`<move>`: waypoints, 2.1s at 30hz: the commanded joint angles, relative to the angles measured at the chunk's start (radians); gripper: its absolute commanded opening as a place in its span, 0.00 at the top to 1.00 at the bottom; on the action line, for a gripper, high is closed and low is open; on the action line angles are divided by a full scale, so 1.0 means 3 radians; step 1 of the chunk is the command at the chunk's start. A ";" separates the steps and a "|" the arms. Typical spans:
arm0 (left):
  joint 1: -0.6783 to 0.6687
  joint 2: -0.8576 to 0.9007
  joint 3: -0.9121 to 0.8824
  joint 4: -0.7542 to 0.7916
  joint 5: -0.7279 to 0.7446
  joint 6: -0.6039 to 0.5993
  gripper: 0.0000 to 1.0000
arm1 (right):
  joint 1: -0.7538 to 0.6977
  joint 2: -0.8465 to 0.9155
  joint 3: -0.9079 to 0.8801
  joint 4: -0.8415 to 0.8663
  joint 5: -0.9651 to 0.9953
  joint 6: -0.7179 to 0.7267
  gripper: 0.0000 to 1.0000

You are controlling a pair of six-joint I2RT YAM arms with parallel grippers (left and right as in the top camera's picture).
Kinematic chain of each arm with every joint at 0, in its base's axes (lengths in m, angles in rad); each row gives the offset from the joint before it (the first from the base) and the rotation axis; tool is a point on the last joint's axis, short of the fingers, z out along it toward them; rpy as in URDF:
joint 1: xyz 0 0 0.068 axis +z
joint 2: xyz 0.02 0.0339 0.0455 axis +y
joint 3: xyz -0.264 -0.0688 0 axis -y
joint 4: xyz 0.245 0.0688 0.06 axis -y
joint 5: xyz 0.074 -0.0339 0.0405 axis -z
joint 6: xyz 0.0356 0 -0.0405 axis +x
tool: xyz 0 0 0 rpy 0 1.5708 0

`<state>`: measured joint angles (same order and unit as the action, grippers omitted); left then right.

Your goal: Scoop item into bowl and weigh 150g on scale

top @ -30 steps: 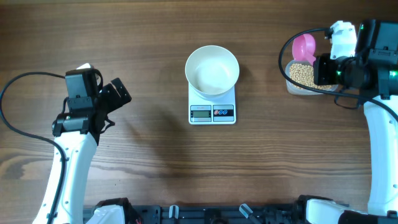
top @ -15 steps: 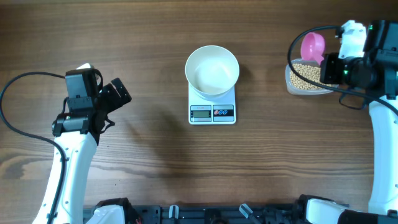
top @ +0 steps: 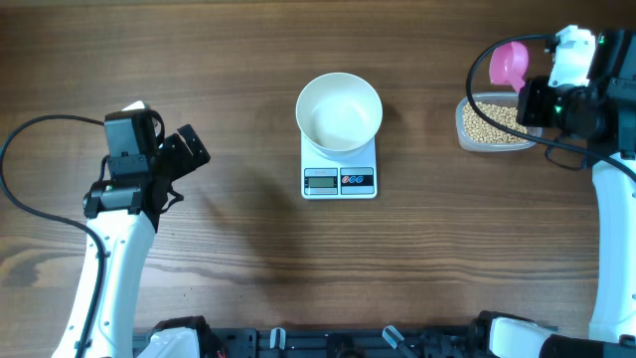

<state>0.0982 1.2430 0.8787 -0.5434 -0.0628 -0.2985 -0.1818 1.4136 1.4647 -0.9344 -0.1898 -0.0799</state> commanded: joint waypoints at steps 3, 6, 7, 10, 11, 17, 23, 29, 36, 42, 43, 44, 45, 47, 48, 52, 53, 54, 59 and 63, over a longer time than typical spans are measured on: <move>0.0017 -0.0042 -0.0006 -0.0001 -0.0022 0.0006 0.00 | -0.0010 -0.0041 -0.0009 0.0216 0.0023 0.0017 0.96; 0.0017 -0.0042 -0.0006 -0.0001 -0.0022 0.0006 0.00 | -0.0010 -0.0041 -0.0009 0.0304 0.0019 0.0017 0.96; 0.0017 -0.0042 -0.0006 -0.0001 -0.0022 0.0006 0.00 | -0.0010 -0.0041 -0.0009 0.0357 0.0013 0.0018 0.96; 0.0017 -0.0042 -0.0006 -0.0001 -0.0022 0.0006 0.00 | -0.0010 -0.0041 -0.0009 0.0458 -0.0178 0.0015 0.96; 0.0017 -0.0042 -0.0006 -0.0001 -0.0022 0.0006 0.00 | -0.0010 -0.0041 -0.0009 0.0481 -0.0261 0.0018 0.96; 0.0017 -0.0042 -0.0006 -0.0001 -0.0022 0.0006 0.00 | -0.0010 -0.0041 -0.0009 0.0496 -0.0507 0.0018 0.96; 0.0017 -0.0042 -0.0006 0.0001 -0.0024 0.0008 0.00 | -0.0010 -0.0041 -0.0009 0.0518 -0.0507 0.0018 0.96; 0.0015 -0.0042 -0.0006 0.0229 0.1153 -0.0441 0.00 | -0.0010 -0.0041 -0.0009 0.0342 -0.0507 0.0064 0.96; -0.0058 -0.0042 -0.0006 0.0357 0.2480 -0.0444 0.00 | -0.0009 -0.0041 -0.0009 0.0177 -0.0510 0.0217 0.96; -0.0626 -0.0033 -0.0006 -0.0071 0.2285 -0.0139 0.00 | -0.0009 -0.0041 -0.0009 0.0150 -0.0510 0.0217 0.96; -0.0767 -0.0023 -0.0006 -0.0126 0.2121 -0.0140 0.00 | -0.0009 -0.0041 -0.0009 0.0150 -0.0510 0.0217 0.96; -0.0875 -0.0014 -0.0006 -0.0149 0.2012 -0.0141 0.00 | -0.0009 -0.0041 -0.0009 0.0151 -0.0510 0.0217 0.96; -0.1044 0.0003 -0.0006 -0.0155 0.1878 -0.0141 0.00 | -0.0009 -0.0041 -0.0009 0.0156 -0.0510 0.0217 0.96; -0.1298 0.0034 -0.0006 -0.0125 0.1715 -0.0146 0.00 | -0.0009 -0.0041 -0.0009 0.0158 -0.0510 0.0217 0.96; -0.1423 0.0053 -0.0006 -0.0095 0.1648 -0.0153 0.00 | -0.0009 -0.0041 -0.0009 0.0155 -0.0510 0.0217 0.96; -0.1872 0.0149 -0.0006 0.0098 0.1403 -0.0153 0.10 | -0.0009 -0.0041 -0.0009 0.0128 -0.0510 0.0216 0.96; -0.1989 0.0187 -0.0006 0.0167 0.1292 -0.0153 0.25 | -0.0009 -0.0041 -0.0009 0.0126 -0.0510 0.0217 0.96; -0.2057 0.0214 -0.0006 0.0205 0.1221 -0.0155 0.43 | -0.0009 -0.0041 -0.0009 0.0123 -0.0510 0.0217 0.96; -0.2379 0.0381 -0.0006 0.0477 0.0821 -0.0179 0.96 | -0.0009 -0.0041 -0.0009 0.0103 -0.0510 0.0216 0.96; -0.2488 0.0528 -0.0006 0.0752 0.0725 -0.0181 0.96 | -0.0009 -0.0041 -0.0009 0.0088 -0.0510 0.0216 0.96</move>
<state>-0.6273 1.3659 0.8780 -0.3603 0.2306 -0.3573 -0.1818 1.4136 1.4643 -0.9062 -0.3218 -0.0231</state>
